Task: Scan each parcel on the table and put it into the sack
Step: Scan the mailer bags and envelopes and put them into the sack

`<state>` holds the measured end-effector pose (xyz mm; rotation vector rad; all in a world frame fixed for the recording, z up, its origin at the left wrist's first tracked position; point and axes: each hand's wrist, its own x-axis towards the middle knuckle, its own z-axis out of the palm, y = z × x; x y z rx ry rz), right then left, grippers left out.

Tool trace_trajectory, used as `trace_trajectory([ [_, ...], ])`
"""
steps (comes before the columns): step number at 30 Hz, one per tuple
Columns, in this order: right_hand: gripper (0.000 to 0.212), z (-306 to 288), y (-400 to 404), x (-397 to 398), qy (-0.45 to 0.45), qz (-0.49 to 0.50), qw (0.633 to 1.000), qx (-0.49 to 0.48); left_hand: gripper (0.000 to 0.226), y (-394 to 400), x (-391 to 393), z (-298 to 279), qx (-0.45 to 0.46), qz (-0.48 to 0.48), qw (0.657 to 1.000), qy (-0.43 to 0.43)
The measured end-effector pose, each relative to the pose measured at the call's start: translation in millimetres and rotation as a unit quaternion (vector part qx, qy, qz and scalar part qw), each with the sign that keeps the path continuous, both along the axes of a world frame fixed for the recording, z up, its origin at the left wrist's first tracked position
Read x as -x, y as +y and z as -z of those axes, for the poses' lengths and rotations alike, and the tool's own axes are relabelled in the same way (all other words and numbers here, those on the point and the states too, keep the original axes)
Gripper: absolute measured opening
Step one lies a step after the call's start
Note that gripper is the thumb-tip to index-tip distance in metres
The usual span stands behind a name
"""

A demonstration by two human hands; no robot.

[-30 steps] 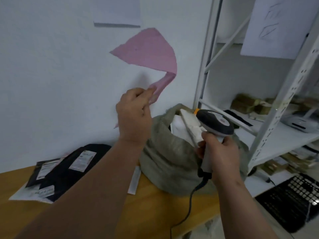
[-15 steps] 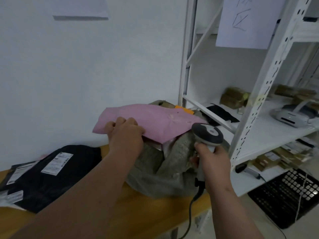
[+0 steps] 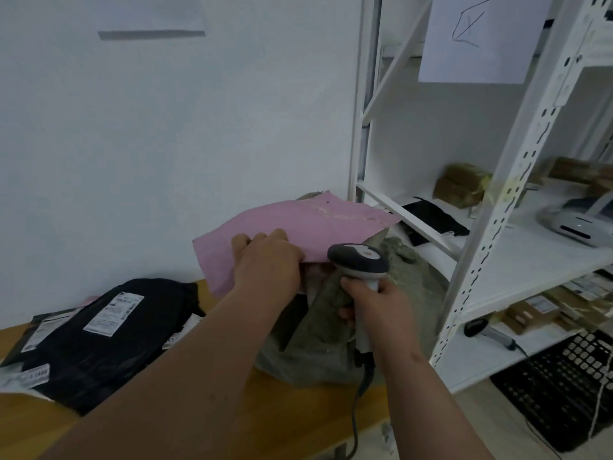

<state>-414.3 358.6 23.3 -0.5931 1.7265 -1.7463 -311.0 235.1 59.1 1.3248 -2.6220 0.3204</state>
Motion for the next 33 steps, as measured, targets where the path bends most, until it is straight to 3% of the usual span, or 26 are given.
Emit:
trace_trajectory([
  [6,0.01,-3,10,27,-0.021,0.192,0.976,0.097,0.03,-2,22,0,-0.053,-0.01,0.998,-0.035],
  [8,0.011,-7,13,32,-0.015,0.214,0.968,0.132,0.03,2,36,-4,-0.076,-0.002,0.995,-0.06],
  [10,0.014,-9,16,35,-0.008,0.215,0.966,0.144,0.032,6,49,-11,-0.134,0.011,0.987,-0.093],
  [12,0.019,-7,19,37,-0.003,0.209,0.968,0.14,0.035,13,60,-23,-0.195,0.054,0.976,-0.075],
  [15,0.022,-4,24,40,0.008,0.187,0.974,0.128,0.045,21,76,-35,-0.144,0.185,0.971,-0.037],
  [16,0.022,-4,25,41,0.01,0.18,0.975,0.127,0.045,21,83,-33,-0.154,0.186,0.969,-0.048],
  [19,0.017,-4,29,43,0.009,0.163,0.98,0.117,0.013,13,98,-15,-0.131,0.144,0.977,-0.088],
  [24,0.009,-5,29,39,0.031,0.132,0.988,0.073,0.04,4,76,-13,-0.161,0.128,0.976,-0.068],
  [27,0.01,-7,25,31,0.071,0.163,0.982,0.071,0.045,-3,51,-18,-0.145,0.115,0.983,0.018],
  [30,0.028,-14,20,22,0.115,0.189,0.973,0.067,0.041,-15,24,-22,-0.132,0.03,0.978,0.158],
  [33,0.022,-25,17,8,0.146,0.154,0.975,0.064,0.036,-22,-5,-17,-0.132,-0.046,0.961,0.238],
])
